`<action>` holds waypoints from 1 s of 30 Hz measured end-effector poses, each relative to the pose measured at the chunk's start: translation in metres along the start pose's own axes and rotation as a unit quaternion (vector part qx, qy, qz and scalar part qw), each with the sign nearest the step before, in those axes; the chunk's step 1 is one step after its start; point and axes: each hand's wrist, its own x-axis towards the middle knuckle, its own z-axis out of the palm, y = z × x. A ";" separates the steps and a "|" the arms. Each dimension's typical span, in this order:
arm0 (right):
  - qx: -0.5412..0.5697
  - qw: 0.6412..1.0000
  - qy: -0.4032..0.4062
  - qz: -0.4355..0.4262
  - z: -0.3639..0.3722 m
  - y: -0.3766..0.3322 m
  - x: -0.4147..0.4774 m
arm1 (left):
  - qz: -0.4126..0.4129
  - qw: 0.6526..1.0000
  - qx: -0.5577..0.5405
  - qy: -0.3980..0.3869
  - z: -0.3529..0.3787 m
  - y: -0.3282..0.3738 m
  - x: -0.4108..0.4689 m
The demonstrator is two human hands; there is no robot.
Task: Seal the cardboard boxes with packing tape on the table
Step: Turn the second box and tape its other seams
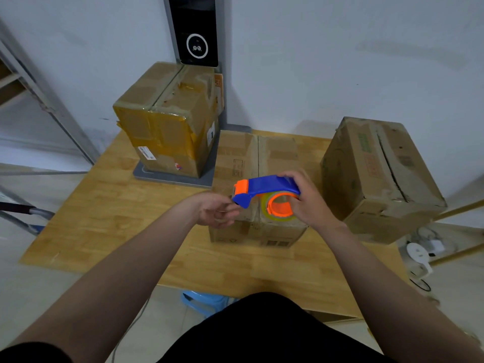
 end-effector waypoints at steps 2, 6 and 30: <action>-0.010 1.000 0.002 -0.009 -0.001 0.000 -0.001 | 0.009 0.999 -0.017 0.039 0.001 -0.003 0.001; -0.040 0.999 0.000 -0.024 -0.004 0.001 -0.002 | 0.033 0.996 0.005 0.080 0.002 -0.004 0.001; -0.233 0.968 0.023 -0.094 -0.006 0.076 -0.069 | 0.257 0.932 0.011 0.257 -0.067 -0.112 0.024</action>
